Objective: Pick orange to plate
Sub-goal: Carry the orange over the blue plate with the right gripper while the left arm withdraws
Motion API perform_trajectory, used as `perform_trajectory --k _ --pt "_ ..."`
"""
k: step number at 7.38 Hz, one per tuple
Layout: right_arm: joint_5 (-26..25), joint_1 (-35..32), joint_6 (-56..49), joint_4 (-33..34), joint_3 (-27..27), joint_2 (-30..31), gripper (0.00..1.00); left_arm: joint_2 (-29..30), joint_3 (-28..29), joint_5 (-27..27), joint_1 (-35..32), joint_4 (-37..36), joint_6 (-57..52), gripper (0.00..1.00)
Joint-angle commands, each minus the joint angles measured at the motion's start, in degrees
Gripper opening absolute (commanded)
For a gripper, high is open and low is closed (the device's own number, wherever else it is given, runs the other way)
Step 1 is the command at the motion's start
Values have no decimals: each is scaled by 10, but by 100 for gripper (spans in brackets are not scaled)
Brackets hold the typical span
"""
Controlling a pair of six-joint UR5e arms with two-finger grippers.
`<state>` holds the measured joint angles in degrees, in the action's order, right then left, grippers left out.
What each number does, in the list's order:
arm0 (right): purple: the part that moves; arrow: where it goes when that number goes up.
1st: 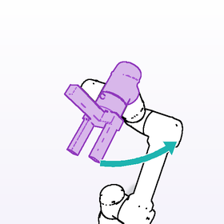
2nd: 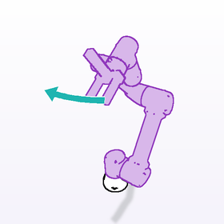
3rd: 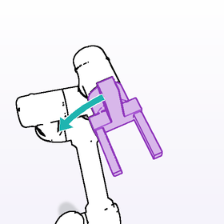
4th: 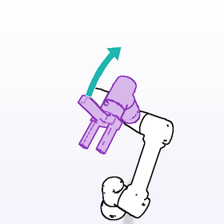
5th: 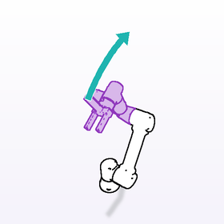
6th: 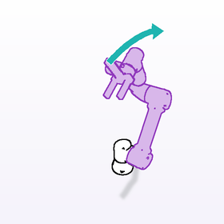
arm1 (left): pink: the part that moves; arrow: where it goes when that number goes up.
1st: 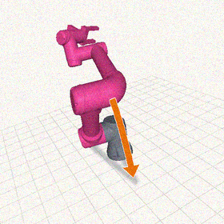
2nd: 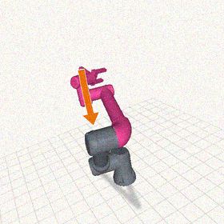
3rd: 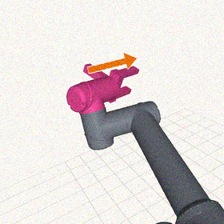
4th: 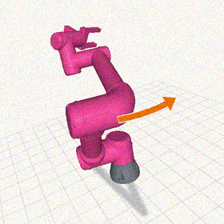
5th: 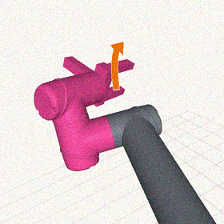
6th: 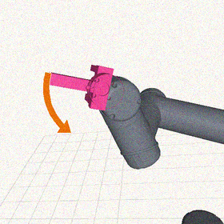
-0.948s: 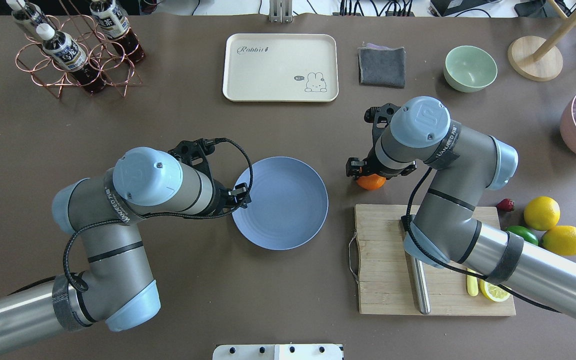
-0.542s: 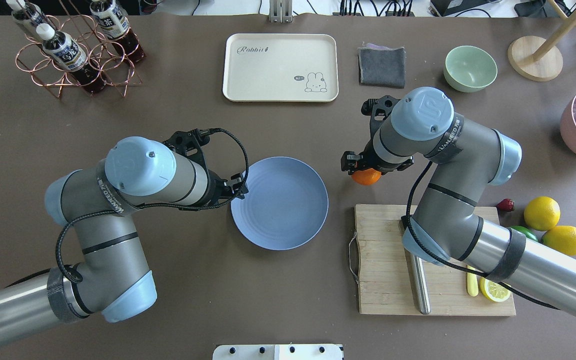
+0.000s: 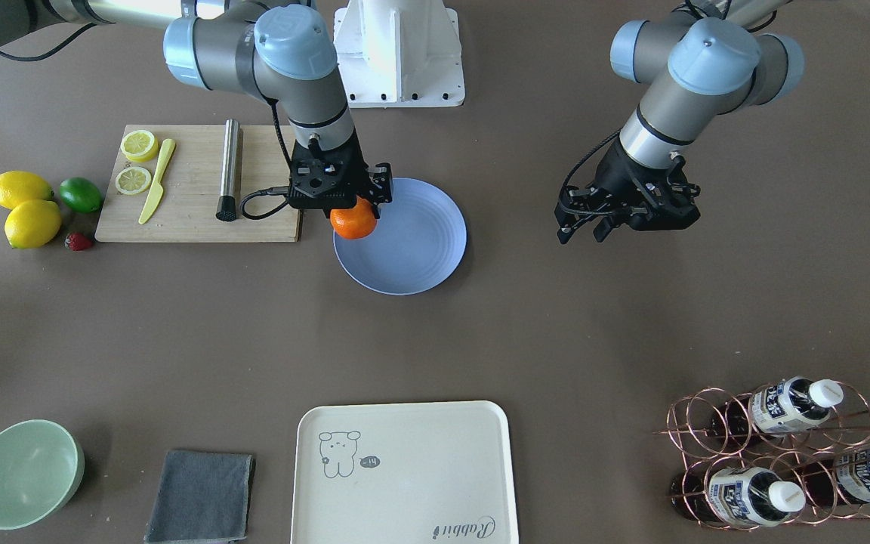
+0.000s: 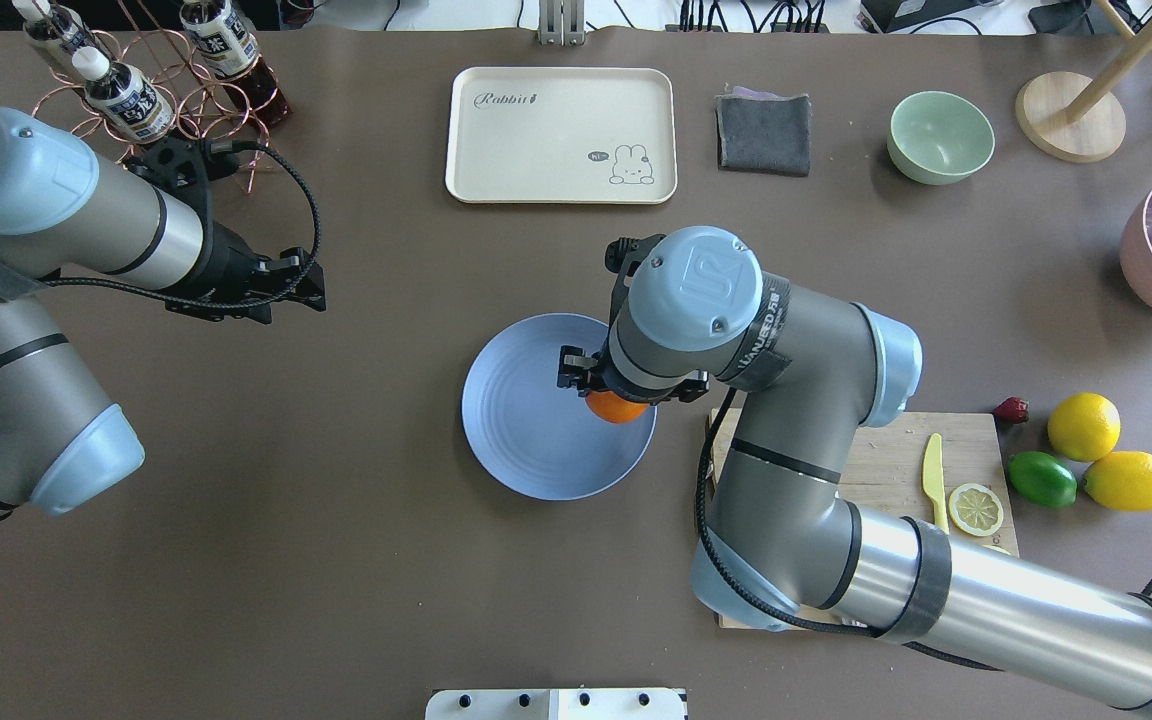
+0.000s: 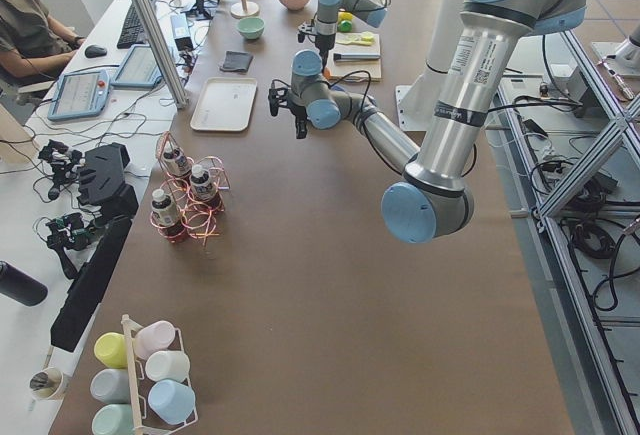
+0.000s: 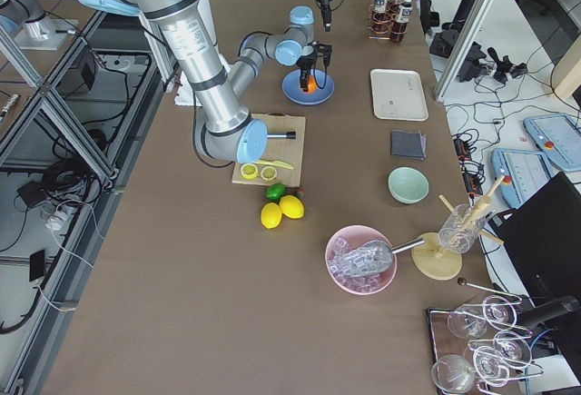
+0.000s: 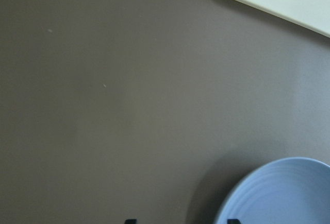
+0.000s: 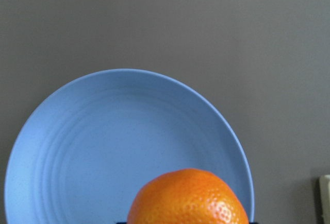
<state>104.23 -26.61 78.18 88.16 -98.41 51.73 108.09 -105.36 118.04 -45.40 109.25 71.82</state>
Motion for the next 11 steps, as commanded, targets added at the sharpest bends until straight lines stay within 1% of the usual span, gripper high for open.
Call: perform_trajectory --k 1,2,4,5,6,7,8,9,10,11 --pt "-25 28 14 -3 50 -37 0 -8 -2 4 -11 0 -11 67" --pt "-32 31 14 -3 66 -47 0 -9 -2 5 -11 0 -11 67" --pt "-35 31 12 -6 76 -50 0 -9 -3 4 -14 0 -11 68" --pt "-42 32 13 -52 107 -53 0 -9 -3 4 -15 0 -11 68" --pt "-41 32 9 -81 120 -51 0 -9 -2 4 -15 0 -11 68" --pt "-40 32 9 -82 118 -53 0 -9 -1 4 -15 0 -11 68" --pt "-42 32 10 -79 117 -54 96 -9 -1 4 -15 0 -11 68" --pt "-42 32 9 -78 117 -53 100 -9 -1 4 -15 -1 -11 68" --pt "-41 30 9 -77 116 -53 100 -9 -2 4 -16 -1 -11 68" --pt "-26 5 9 -53 81 -50 100 -6 -5 24 -40 -31 -15 68"
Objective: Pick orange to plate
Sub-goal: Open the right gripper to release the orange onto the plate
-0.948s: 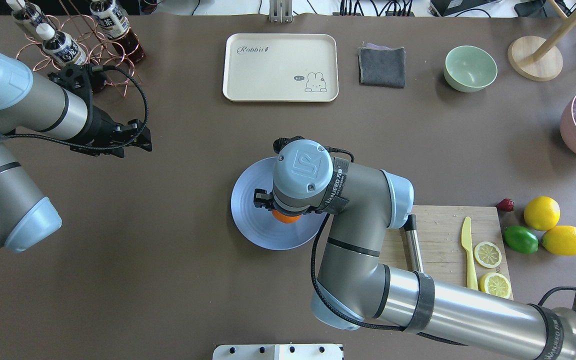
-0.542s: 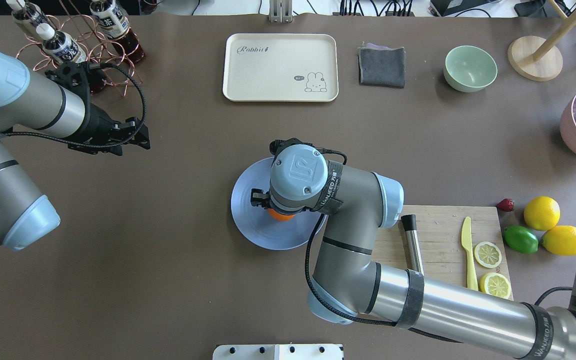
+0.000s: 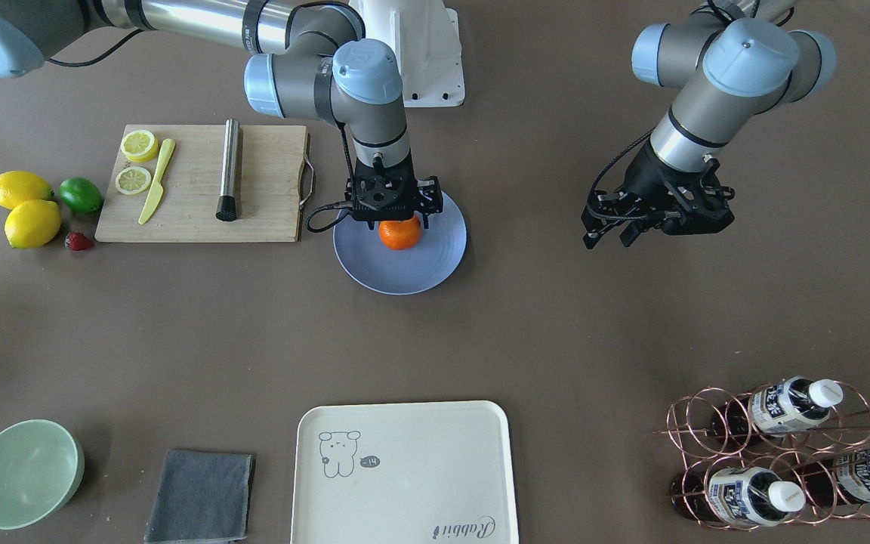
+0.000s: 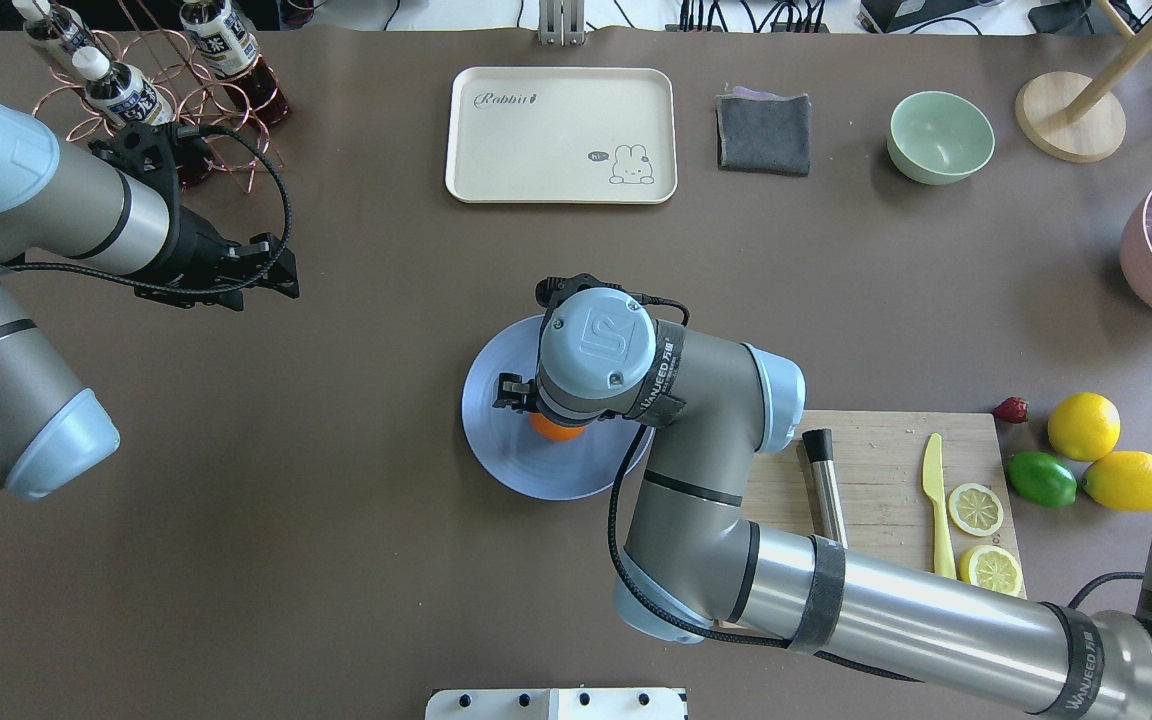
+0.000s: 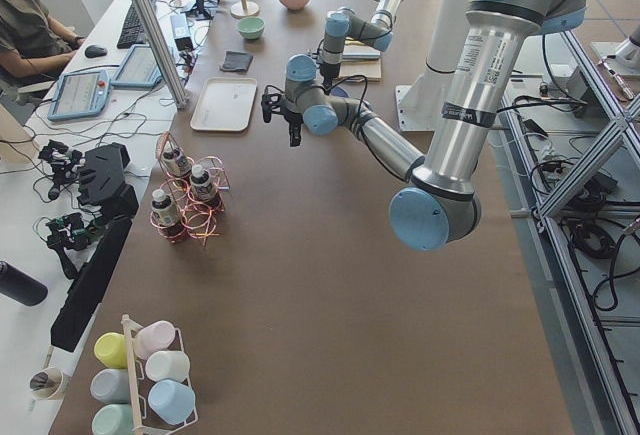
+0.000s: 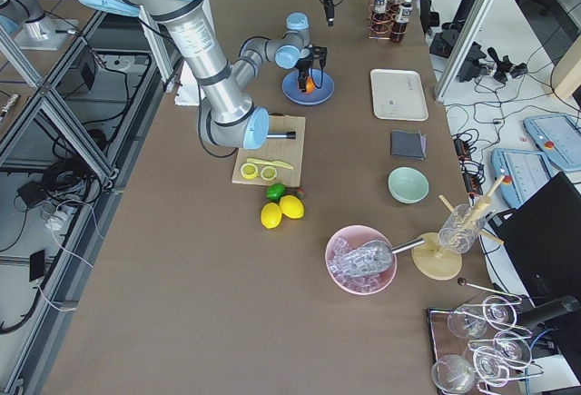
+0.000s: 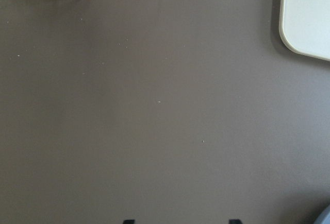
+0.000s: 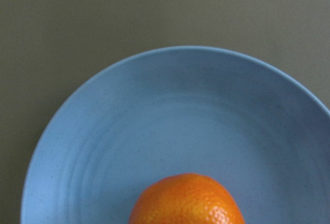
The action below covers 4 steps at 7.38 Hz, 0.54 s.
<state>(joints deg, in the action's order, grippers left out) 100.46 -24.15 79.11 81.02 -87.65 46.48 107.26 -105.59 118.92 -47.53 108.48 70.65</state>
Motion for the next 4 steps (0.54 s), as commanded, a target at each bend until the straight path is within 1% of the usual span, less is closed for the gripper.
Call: perform_trajectory --k 1,2,3,4 --pt "63 -70 -31 113 -117 27 100 0 -15 41 -65 -64 -76 68" --pt "100 -123 -129 173 -204 75 100 -19 -33 53 -113 -121 -173 68" --pt "155 -205 -226 198 -241 123 100 -26 -48 55 -149 -170 -264 68" --pt "219 -295 -324 198 -245 180 100 -35 -49 65 -200 -210 -349 68"
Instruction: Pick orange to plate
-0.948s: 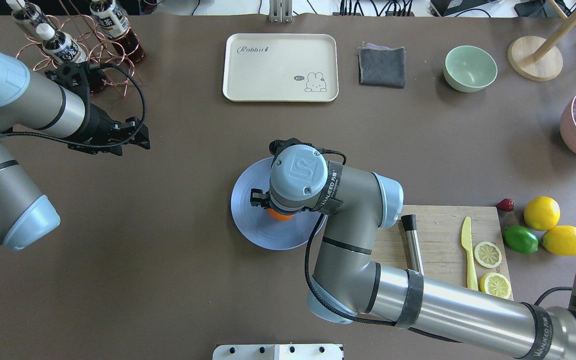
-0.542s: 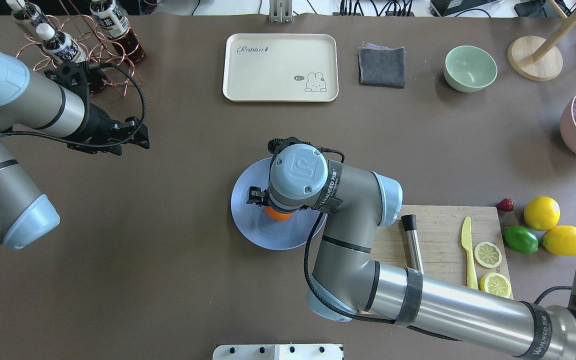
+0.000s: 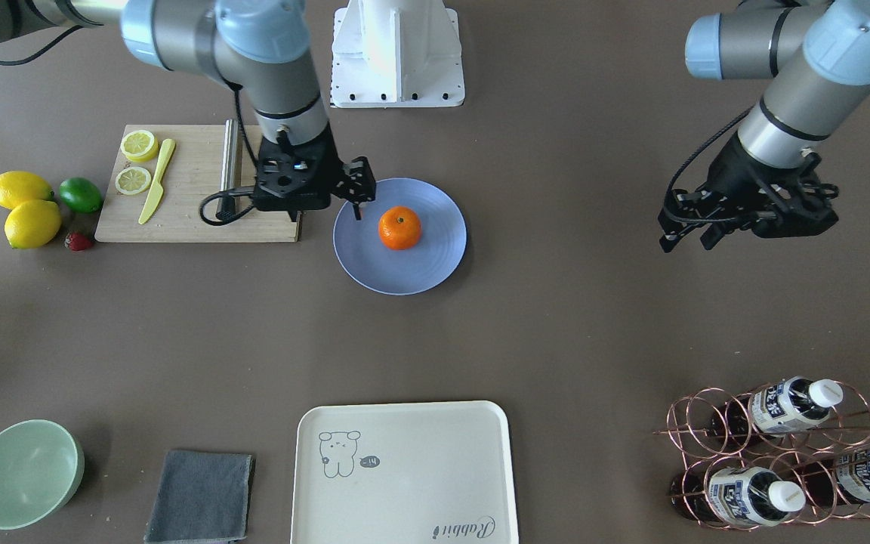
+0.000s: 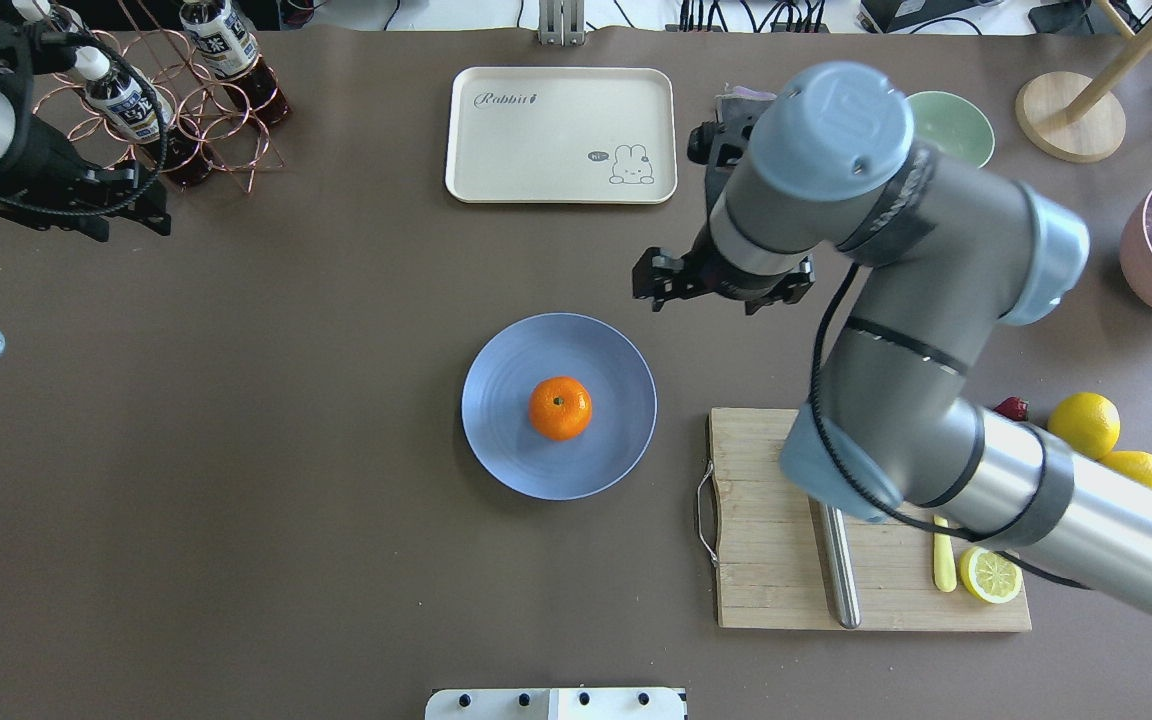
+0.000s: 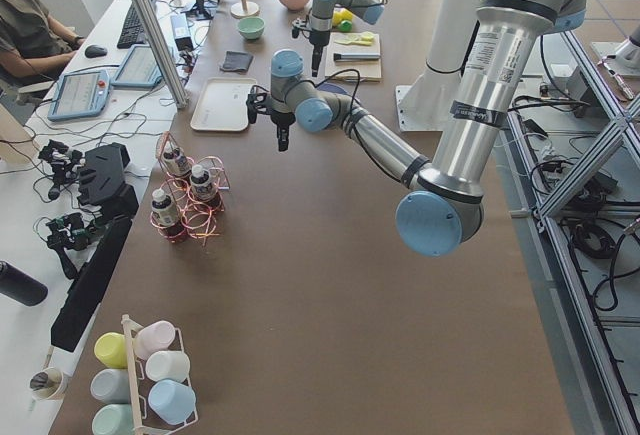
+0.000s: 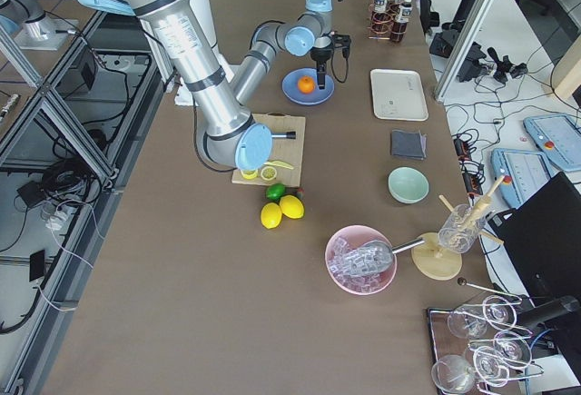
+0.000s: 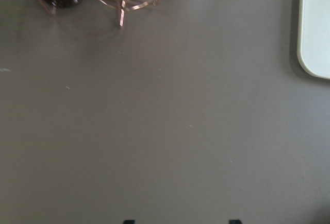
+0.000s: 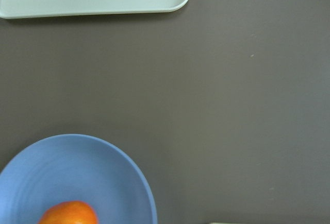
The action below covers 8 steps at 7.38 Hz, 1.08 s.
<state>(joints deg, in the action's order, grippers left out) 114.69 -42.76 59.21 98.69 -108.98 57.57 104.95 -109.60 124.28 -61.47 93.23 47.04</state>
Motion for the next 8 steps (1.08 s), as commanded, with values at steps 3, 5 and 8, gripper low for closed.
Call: perform_trajectory --k 3,5,8 --pt "179 -348 -537 33 -12 258 100 -111 10 100 -195 -64 -341 97" --pt "193 -456 -717 53 42 317 100 -164 28 100 -245 -61 -397 97" --pt "178 -518 -767 46 74 355 100 -164 40 96 -253 -56 -417 97"
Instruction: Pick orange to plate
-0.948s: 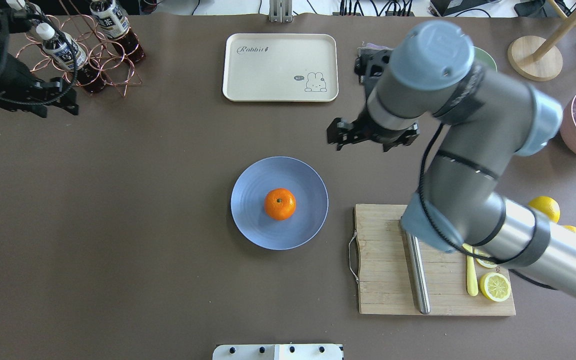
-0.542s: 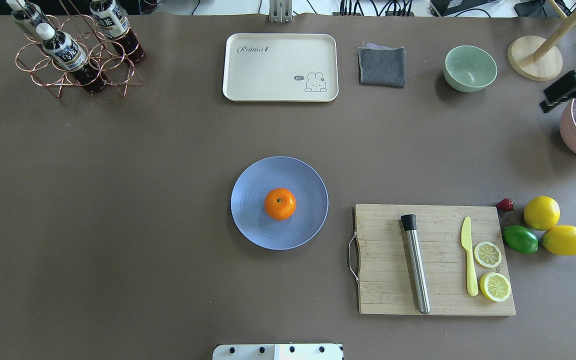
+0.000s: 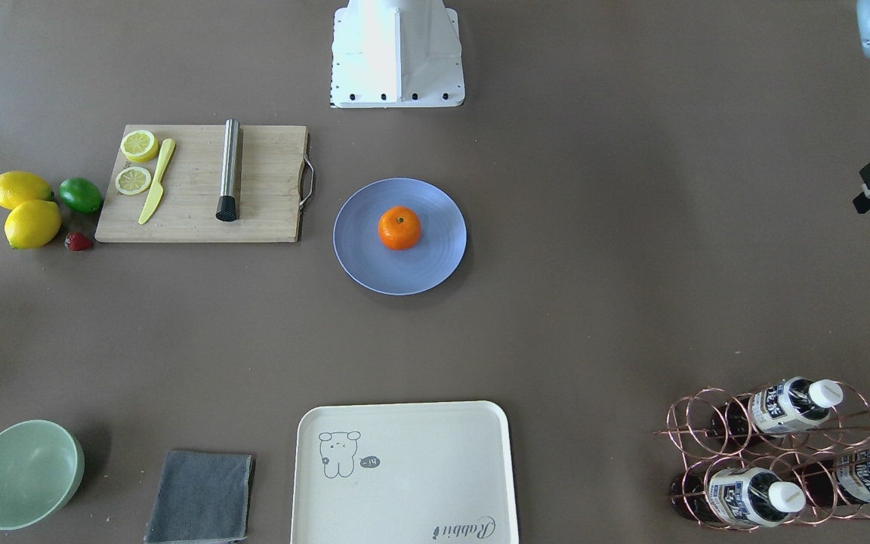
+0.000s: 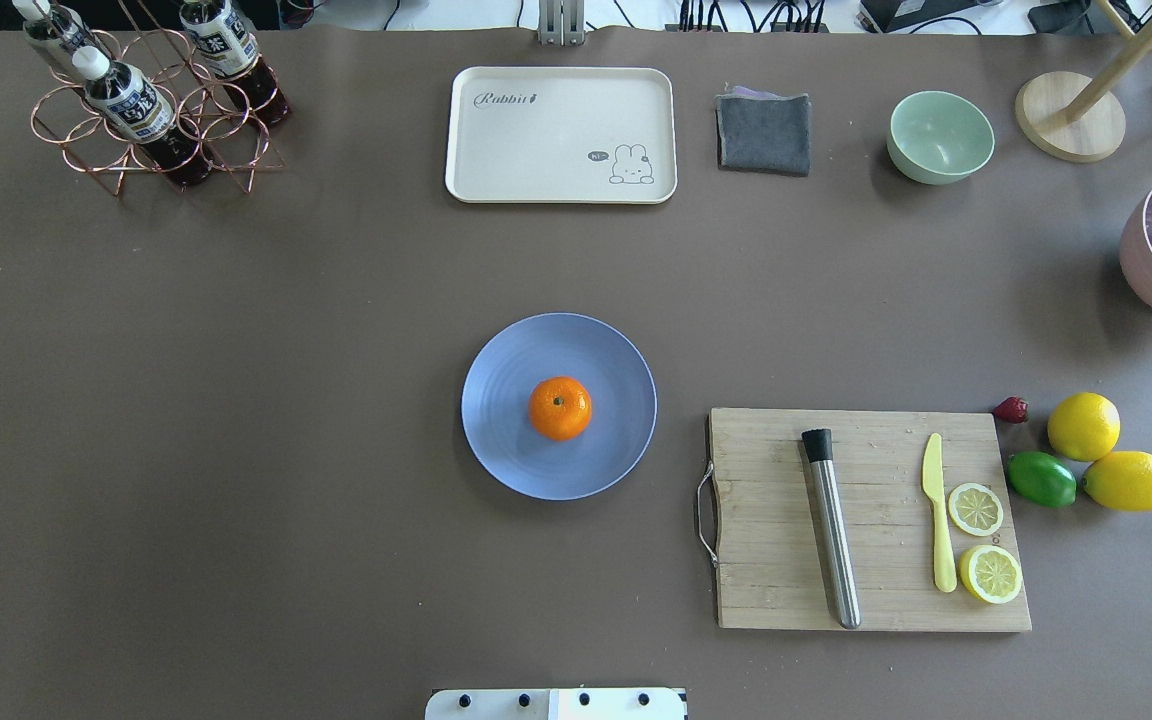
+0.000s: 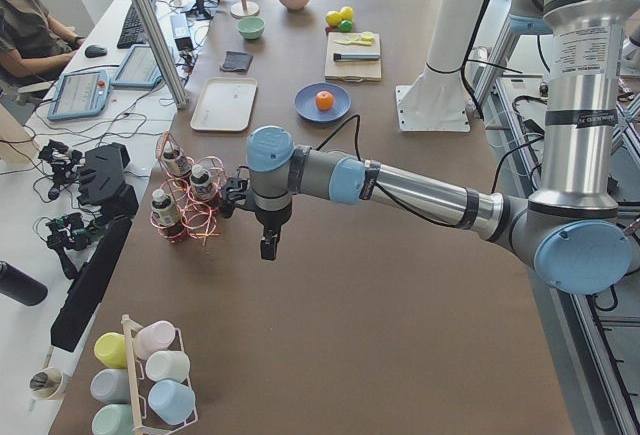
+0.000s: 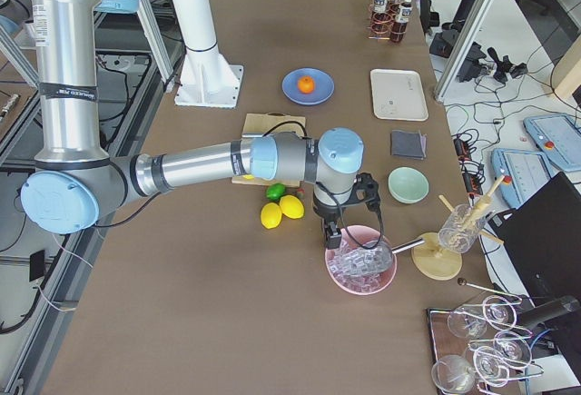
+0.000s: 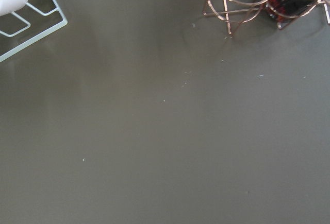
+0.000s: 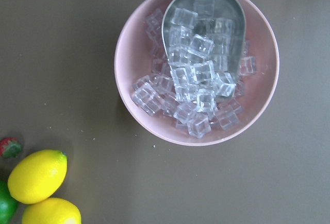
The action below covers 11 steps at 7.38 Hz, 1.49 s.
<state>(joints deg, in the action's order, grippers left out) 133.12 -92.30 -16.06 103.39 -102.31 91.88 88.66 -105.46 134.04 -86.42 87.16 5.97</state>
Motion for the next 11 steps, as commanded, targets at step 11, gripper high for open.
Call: perform_trajectory --k 11 --pt "-17 -23 -6 -2 7 23 100 -28 28 -18 -37 30 -2 98"
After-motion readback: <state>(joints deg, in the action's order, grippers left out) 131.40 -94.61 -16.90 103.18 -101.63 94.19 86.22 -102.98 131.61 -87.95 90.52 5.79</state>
